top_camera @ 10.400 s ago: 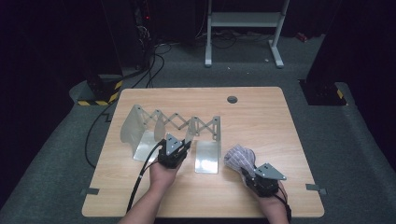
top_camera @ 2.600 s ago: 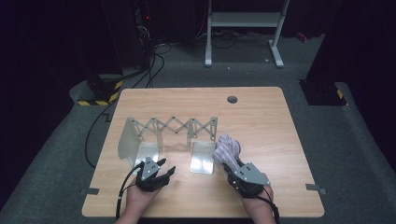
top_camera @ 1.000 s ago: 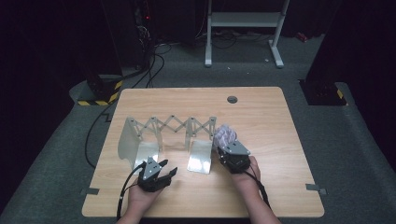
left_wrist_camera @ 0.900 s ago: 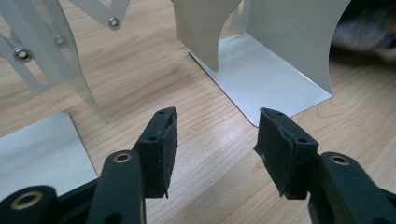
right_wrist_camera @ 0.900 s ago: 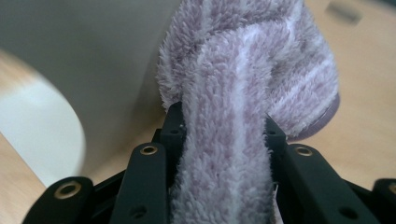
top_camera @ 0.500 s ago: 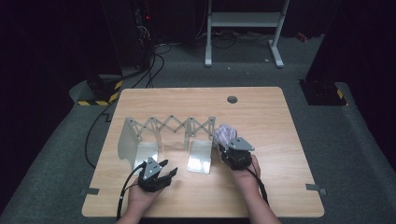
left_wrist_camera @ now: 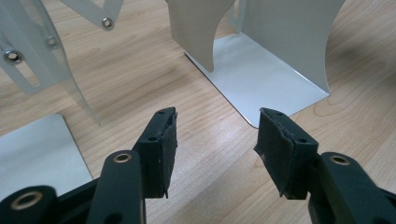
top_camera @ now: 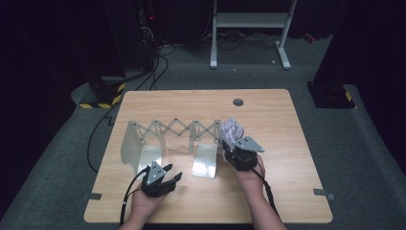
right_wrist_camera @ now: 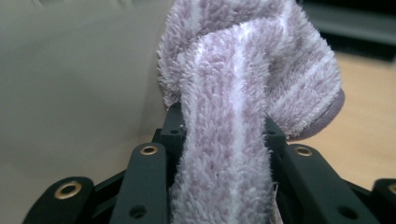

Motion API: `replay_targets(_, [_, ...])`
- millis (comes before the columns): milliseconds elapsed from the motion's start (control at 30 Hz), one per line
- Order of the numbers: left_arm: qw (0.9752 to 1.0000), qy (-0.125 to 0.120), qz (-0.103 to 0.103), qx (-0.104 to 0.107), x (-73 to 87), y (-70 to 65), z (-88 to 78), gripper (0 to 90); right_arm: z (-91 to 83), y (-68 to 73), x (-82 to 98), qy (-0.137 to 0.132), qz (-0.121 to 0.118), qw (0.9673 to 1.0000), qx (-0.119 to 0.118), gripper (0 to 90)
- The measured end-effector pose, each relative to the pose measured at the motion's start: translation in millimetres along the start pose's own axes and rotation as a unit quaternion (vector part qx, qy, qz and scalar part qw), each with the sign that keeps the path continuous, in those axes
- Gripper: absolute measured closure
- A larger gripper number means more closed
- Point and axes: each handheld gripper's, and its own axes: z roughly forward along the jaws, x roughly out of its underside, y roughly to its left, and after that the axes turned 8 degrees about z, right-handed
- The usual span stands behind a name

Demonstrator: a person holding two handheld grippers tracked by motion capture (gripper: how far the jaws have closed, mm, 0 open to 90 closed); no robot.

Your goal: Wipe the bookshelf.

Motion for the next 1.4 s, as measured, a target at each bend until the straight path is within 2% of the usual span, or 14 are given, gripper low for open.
replay_targets(100, [1.0, 0.0, -0.001, 0.0, 0.1, 0.2, 0.3, 47.5, 20.0, -3.8, 21.2, 0.049, -0.001, 0.9987, 0.013, 64.9])
replay_targets(233, [1.0, 0.001, 0.001, 0.0, 0.1, 0.0, 0.6, 47.5, 35.3, -4.7, 38.6, 0.091, -0.004, 0.9956, 0.021, 64.9])
replay_targets(367, [1.0, 0.001, 0.0, 0.001, 0.1, -0.1, 0.1, 47.5, 37.4, -5.4, 43.2, 0.094, -0.005, 0.9954, 0.021, 64.8])
replay_targets(500, [1.0, -0.002, 0.0, 0.001, -0.2, -0.1, -0.3, 47.5, 22.9, -6.7, 31.1, 0.067, -0.001, 0.9976, 0.017, 64.8])
replay_targets(633, [1.0, -0.001, 0.0, 0.002, -0.3, -0.3, 0.3, 47.5, -3.2, -2.9, 3.9, 0.013, -0.002, 0.9999, 0.005, 64.7])
replay_targets(800, [1.0, -0.001, 0.0, 0.001, -0.5, -0.4, 0.1, 47.5, -38.1, 11.5, -26.2, -0.051, -0.027, 0.9982, -0.015, 64.7])
replay_targets(933, [1.0, -0.001, 0.0, 0.001, -0.5, -0.1, 0.1, 47.5, -45.2, 19.5, -23.0, -0.056, -0.037, 0.9975, -0.02, 64.8])
replay_targets(1033, [1.0, -0.002, 0.001, 0.001, -0.9, -0.5, -0.5, 47.5, -37.5, 18.5, -7.6, -0.038, -0.034, 0.9986, -0.017, 64.9])
replay_targets(1167, [1.0, -0.002, 0.001, 0.0, -0.9, -0.2, -0.7, 47.5, -18.2, 15.7, 21.7, 0.01, -0.029, 0.9995, -0.011, 64.8])
replay_targets(1233, [1.0, -0.002, 0.001, 0.0, -0.9, -0.4, -0.4, 47.5, -6.5, 14.5, 37.8, 0.043, -0.033, 0.9985, -0.005, 64.9])
replay_targets(1333, [1.0, -0.002, 0.002, 0.001, -1.0, -0.8, 0.0, 47.5, 9.1, 12.2, 55.8, 0.089, -0.043, 0.9951, 0.006, 64.7])
replay_targets(1400, [1.0, 0.0, 0.002, 0.001, -0.8, -0.8, 0.4, 47.4, 15.5, 9.0, 59.7, 0.098, -0.046, 0.994, 0.012, 64.7])
